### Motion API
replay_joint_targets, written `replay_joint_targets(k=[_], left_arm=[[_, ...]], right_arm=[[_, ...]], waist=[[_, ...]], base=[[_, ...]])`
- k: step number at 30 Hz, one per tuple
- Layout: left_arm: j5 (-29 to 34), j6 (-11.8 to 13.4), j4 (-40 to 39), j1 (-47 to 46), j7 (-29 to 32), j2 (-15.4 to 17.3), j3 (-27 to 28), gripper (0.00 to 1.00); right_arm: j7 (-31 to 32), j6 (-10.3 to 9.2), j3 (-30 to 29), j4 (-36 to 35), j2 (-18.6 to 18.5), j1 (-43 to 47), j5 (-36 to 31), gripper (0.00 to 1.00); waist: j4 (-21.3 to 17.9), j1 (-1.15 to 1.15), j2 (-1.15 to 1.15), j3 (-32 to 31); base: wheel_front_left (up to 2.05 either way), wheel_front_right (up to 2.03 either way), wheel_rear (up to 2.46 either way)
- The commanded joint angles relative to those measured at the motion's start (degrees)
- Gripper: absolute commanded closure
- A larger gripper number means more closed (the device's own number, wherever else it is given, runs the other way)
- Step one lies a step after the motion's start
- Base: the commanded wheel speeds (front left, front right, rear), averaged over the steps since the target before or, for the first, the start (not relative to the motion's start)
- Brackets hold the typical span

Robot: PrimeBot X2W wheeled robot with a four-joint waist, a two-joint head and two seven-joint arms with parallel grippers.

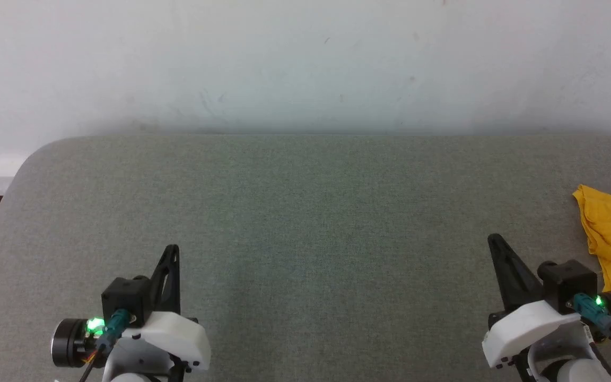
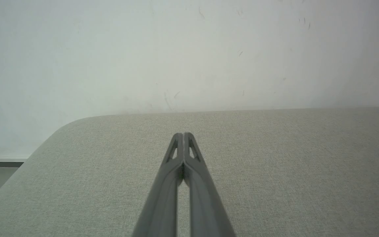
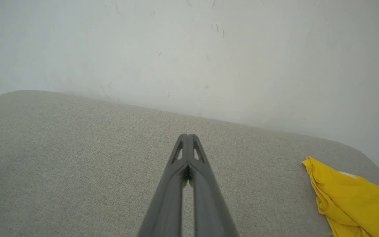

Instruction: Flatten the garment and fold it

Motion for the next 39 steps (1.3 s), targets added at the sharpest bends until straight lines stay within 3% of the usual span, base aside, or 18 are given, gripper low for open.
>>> replay_joint_targets(k=[1,39], left_arm=[[0.4,-0.1,0.1,-0.7,0.0,-0.3,0.2,1.00],[0.4,-0.1,0.1,-0.7,0.0,-0.3,0.2,1.00]], right_arm=[[0.0,-0.12,0.0,-0.3,0.2,-0.8,-0.5,1.00],[0.0,-0.12,0.0,-0.3,0.2,-0.8,-0.5,1.00]], waist=[[0.0,0.00,0.00,0.0],[0.0,0.00,0.00,0.0]], base=[[0.00,0.00,0.00],[0.00,0.00,0.00]])
